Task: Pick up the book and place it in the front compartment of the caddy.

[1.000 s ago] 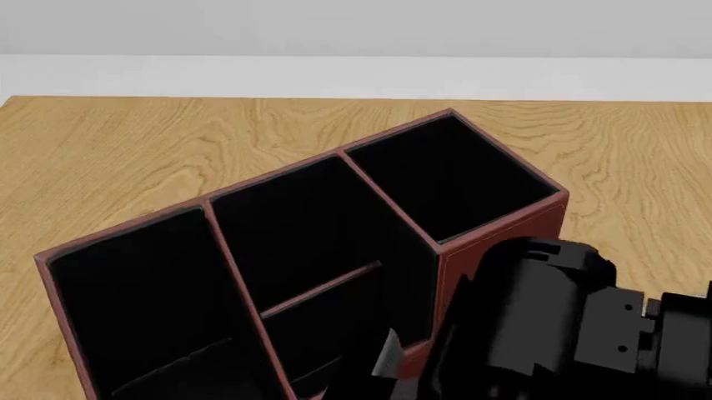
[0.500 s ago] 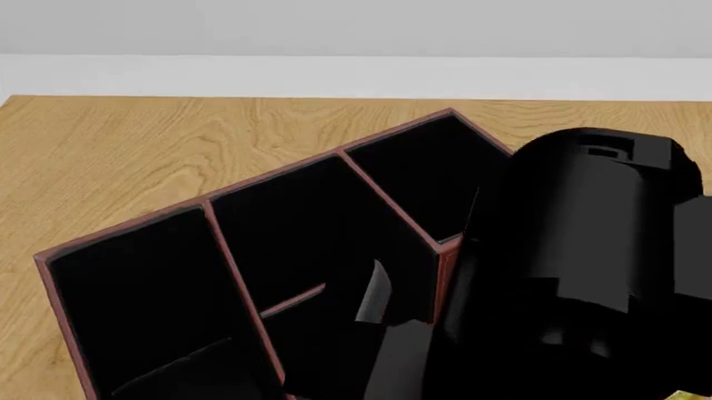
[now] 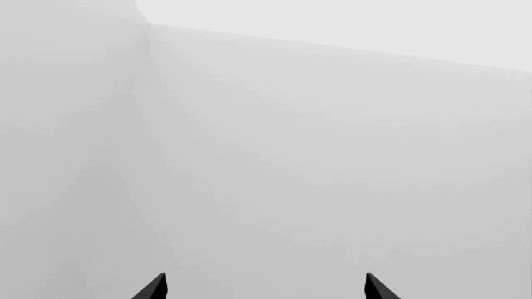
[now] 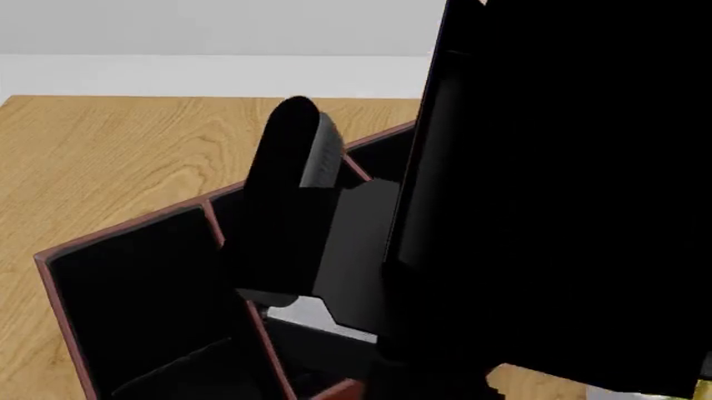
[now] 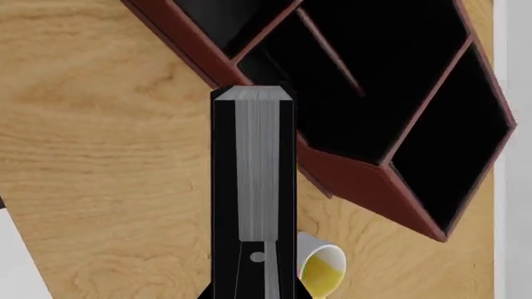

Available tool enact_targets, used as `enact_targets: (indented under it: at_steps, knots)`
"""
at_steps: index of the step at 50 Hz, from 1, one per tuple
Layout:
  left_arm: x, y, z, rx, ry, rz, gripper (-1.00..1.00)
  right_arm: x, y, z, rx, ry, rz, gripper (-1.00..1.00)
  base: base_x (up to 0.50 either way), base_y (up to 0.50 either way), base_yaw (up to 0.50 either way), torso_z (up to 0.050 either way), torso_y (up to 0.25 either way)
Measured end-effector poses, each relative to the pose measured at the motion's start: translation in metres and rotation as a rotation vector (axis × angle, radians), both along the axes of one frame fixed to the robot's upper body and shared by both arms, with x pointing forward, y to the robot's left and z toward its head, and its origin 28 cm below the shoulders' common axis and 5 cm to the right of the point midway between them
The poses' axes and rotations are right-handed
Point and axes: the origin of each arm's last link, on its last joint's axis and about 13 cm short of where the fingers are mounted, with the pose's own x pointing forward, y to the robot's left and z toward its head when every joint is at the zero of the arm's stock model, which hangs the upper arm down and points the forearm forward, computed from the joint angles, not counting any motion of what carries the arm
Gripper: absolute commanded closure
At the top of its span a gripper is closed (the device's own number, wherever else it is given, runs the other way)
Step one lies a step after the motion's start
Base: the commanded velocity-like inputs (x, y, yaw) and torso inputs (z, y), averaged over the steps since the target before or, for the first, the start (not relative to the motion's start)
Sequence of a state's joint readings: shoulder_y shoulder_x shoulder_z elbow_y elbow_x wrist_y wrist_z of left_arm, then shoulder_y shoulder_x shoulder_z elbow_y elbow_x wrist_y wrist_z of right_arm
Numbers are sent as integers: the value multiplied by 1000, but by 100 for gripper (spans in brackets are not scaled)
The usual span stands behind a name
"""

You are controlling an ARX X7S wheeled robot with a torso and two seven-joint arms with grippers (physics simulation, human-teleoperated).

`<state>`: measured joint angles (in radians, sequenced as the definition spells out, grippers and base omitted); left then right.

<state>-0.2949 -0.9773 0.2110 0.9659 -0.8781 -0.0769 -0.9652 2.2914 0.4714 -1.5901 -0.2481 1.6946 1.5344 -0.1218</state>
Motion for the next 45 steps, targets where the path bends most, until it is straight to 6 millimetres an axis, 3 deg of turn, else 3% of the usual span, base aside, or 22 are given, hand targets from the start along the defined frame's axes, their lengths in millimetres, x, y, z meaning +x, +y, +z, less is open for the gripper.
enact_targets:
  at_steps: [14,24,34,45]
  knots:
    - [1,-1,0,1,-1,-5,-100,12,1,45,13,-88,26,100,0,0,0,0,1]
    - [1,-1,0,-1,-4,-6,-100,9,9,73,67,-162,87,100,0,0,0,0,1]
    - [0,-1,0,-2,-5,-7,-100,14,15,85,107,-258,198,100,0,0,0,0,0]
    - [0,-1,1,-2,-5,-9,-100,26,16,84,54,-408,341,100,0,0,0,0,1]
